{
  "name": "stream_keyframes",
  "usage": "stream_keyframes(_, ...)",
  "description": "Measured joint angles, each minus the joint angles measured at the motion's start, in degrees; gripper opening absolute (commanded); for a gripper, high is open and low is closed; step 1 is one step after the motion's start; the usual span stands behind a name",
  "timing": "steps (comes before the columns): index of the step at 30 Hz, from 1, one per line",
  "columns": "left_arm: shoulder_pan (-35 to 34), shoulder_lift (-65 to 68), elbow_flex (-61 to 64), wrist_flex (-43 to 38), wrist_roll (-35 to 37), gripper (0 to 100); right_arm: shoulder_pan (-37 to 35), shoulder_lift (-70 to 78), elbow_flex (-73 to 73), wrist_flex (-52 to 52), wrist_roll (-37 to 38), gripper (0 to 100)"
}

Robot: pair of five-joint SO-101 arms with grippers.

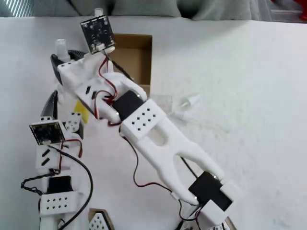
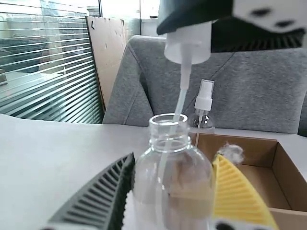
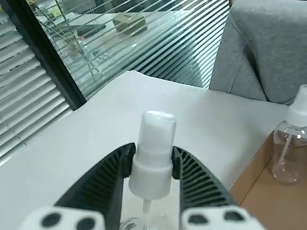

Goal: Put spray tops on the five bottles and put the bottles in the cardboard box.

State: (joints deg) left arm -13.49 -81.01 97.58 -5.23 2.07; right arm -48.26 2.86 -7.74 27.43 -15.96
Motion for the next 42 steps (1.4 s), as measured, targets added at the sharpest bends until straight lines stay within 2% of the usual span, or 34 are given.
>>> stream_keyframes(6,0.0,0.0,0.0,0.0,0.0,12,-2.29,-1.85,2.46,5.27,-0.18,1.7)
stream_keyframes(10,0.09,0.0,0.0,0.0,0.0,12,-2.64,-4.22,6.42,5.1,-0.18,1.7)
stream_keyframes(21,0.09,0.0,0.0,1.05,0.0,12,-3.08,-10.37,22.07,-10.81,-0.18,1.7)
stream_keyframes(28,-0.09,0.0,0.0,1.05,0.0,12,-4.48,-11.25,23.03,-12.48,0.0,2.0)
stream_keyframes(35,-0.18,0.0,0.0,1.05,0.0,12,-6.86,-11.25,23.03,-12.48,8.79,1.8)
stream_keyframes(42,-0.18,0.0,0.0,1.05,0.0,12,-7.03,-11.25,23.03,-11.96,10.02,2.1)
